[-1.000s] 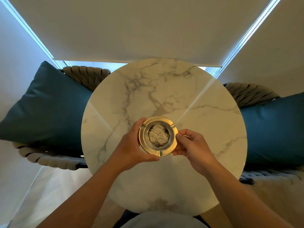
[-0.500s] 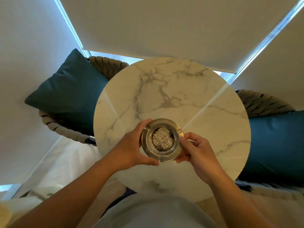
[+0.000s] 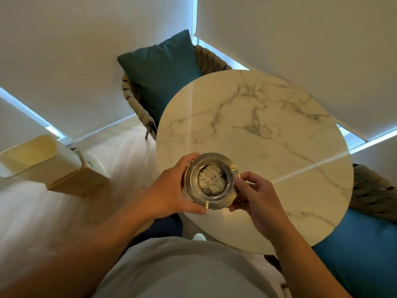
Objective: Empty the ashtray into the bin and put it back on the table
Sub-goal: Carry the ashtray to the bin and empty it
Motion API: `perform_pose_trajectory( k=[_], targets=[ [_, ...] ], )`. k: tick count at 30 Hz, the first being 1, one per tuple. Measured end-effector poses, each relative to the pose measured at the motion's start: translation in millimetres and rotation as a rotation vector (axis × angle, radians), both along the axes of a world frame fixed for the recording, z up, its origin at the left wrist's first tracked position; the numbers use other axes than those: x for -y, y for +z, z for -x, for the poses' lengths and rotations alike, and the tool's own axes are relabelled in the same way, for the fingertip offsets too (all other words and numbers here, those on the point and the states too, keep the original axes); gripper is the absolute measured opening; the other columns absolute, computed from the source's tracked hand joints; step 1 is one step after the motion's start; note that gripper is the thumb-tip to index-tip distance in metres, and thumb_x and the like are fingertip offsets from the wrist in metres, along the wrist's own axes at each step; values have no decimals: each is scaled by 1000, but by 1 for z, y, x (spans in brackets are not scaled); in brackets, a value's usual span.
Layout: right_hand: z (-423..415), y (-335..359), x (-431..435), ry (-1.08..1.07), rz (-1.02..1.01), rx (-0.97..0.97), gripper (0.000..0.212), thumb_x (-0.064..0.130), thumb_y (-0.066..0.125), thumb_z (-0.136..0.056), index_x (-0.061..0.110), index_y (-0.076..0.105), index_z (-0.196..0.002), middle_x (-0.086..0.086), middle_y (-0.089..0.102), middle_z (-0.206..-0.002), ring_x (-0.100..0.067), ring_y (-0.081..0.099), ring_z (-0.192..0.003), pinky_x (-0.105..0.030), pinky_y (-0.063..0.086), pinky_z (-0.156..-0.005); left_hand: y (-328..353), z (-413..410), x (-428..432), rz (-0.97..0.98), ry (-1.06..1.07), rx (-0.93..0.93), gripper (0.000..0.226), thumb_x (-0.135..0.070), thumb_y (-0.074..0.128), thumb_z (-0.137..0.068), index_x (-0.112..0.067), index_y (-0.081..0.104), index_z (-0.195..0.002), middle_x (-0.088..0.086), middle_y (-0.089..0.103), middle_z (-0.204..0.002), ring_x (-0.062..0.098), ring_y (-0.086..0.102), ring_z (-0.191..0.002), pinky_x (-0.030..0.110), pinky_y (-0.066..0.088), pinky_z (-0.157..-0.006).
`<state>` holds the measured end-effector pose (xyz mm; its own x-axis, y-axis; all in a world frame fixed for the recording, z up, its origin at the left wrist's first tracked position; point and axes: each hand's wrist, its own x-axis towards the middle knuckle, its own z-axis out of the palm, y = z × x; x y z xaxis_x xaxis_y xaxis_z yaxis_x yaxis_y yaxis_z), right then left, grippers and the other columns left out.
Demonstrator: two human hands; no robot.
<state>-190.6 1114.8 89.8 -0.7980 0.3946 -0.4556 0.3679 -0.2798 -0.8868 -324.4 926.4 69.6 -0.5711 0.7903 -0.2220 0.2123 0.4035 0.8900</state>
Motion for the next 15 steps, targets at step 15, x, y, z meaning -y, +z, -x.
perform_pose_trajectory(
  k=[15],
  targets=[
    [100,-4,79,515,-42,52,18,17,56,-96,7,66,-86,-20,71,-75,-31,66,-61,-37,54,-55,7,-3,122,11,463,24,121,-50,95,-46,-42,27,-146,-24,54,-132,-2,52,-123,37,48,-106]
  ],
)
